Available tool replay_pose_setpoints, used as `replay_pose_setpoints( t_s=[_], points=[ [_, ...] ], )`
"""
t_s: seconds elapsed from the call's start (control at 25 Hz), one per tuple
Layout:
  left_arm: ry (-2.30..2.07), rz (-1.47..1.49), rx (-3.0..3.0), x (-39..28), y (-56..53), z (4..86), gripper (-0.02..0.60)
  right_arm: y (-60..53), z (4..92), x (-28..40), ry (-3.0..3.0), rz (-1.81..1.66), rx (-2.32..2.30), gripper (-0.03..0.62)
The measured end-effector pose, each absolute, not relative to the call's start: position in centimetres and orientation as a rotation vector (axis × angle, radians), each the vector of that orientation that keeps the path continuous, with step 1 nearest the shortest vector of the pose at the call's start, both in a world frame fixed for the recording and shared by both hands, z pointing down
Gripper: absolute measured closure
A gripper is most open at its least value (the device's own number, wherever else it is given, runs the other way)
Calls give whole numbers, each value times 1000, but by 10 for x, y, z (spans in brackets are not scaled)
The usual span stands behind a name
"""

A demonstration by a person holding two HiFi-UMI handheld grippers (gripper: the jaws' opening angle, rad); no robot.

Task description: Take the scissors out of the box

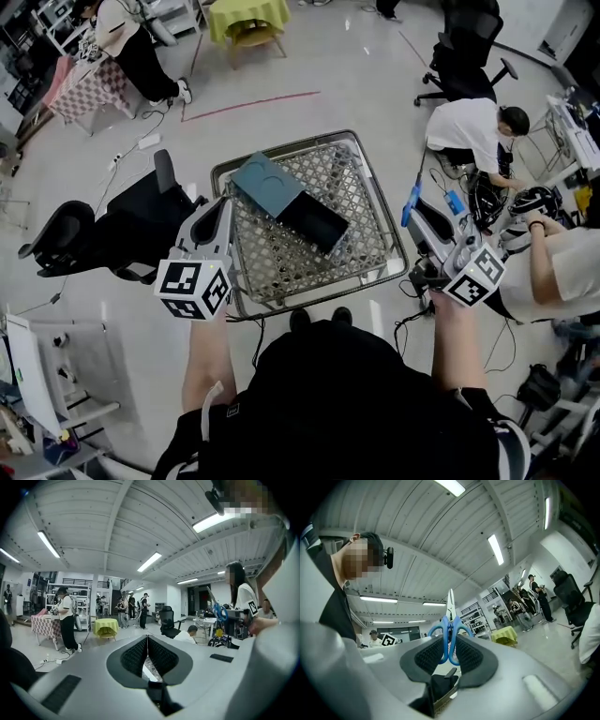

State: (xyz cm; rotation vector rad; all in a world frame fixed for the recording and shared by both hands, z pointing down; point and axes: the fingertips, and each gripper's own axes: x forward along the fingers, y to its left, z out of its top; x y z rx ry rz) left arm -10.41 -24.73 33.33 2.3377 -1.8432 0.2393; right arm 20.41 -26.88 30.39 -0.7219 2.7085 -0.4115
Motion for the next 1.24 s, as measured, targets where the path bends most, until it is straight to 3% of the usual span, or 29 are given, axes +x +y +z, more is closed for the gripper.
replay_pose_setpoints(
  t_s=[1.24],
  points=[
    [-1824, 217, 2333, -96, -233, 343, 574, -271, 314, 190, 2741, -421, -758, 503]
  ],
)
